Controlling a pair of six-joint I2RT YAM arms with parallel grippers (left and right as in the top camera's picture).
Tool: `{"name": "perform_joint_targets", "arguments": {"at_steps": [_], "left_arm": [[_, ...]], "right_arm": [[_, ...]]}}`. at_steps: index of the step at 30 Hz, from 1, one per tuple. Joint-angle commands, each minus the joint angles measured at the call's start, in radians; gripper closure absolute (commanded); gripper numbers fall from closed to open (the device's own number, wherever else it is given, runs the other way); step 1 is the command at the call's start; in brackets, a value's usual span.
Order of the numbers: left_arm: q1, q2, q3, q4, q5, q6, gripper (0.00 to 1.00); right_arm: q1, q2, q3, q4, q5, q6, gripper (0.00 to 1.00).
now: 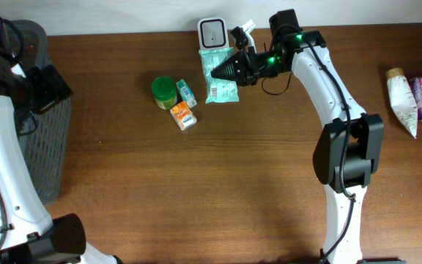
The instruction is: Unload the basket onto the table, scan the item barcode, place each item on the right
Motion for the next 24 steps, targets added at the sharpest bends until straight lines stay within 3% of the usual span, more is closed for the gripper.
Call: {"name": "perform_joint_targets", "arguments": {"at_steps": [1,24], "left_arm": [[0.004,-0.021,-0.001,-0.001,-0.008,-0.014,0.01],[0.004,-0.021,-0.001,-0.001,-0.008,-0.014,0.01]], "right_arm": [[0.013,-0.017,0.022,0.003,0.019,0.005,0.8],[0.02,-0.017,0.022,0.003,0.056,0.005,0.79]]}}
